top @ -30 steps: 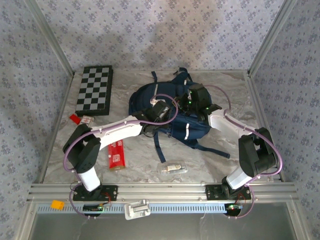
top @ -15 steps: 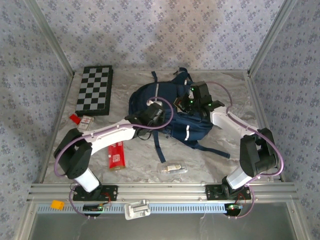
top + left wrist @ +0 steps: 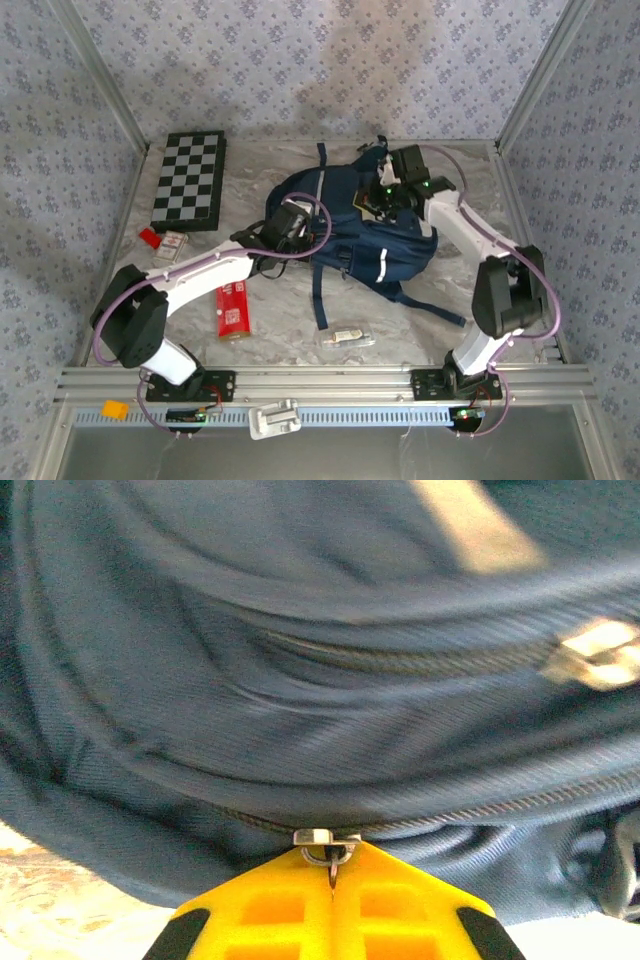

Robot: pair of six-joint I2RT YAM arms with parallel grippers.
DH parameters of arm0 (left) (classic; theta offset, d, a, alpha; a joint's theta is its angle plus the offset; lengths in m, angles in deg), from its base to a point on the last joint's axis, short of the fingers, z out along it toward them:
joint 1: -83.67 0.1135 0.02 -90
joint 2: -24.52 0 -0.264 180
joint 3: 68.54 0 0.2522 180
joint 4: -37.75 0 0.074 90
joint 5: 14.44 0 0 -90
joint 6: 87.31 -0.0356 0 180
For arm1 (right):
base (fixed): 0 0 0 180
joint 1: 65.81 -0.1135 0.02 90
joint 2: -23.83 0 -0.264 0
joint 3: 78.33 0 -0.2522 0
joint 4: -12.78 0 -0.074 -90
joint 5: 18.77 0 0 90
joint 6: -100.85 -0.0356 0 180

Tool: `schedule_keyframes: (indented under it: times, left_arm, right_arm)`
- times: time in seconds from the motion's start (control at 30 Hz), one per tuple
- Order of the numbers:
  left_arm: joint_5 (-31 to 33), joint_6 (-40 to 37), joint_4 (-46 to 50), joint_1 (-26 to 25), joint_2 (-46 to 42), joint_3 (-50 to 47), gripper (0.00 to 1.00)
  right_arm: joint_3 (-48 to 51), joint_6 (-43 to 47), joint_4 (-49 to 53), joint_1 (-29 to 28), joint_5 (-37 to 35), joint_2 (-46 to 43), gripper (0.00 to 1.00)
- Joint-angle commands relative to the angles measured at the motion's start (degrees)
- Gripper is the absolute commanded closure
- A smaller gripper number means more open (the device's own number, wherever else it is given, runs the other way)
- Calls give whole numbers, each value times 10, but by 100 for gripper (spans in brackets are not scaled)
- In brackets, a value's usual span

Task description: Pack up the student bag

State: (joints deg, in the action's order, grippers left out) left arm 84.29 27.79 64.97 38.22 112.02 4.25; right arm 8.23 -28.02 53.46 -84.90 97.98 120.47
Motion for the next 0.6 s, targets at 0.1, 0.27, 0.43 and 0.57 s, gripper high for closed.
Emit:
schedule_keyframes:
  times: [0.1,0.27,0.43,0.57]
  left_arm:
    - [-66,-15,-9,-55,37,84,100]
    - [-26,-9,19,-58,66,108,100]
    - [-14,13,37,-34,69,89,100]
    - [-21,19,11,-32,54,62,100]
  right_arm:
    - [-143,94,70,15,32,93,100]
    - [-160,84,84,13,28,97,73]
    - [-69,33,78,3,-34,9,55]
    - [57,-72,-6,-20,-50,-69,52]
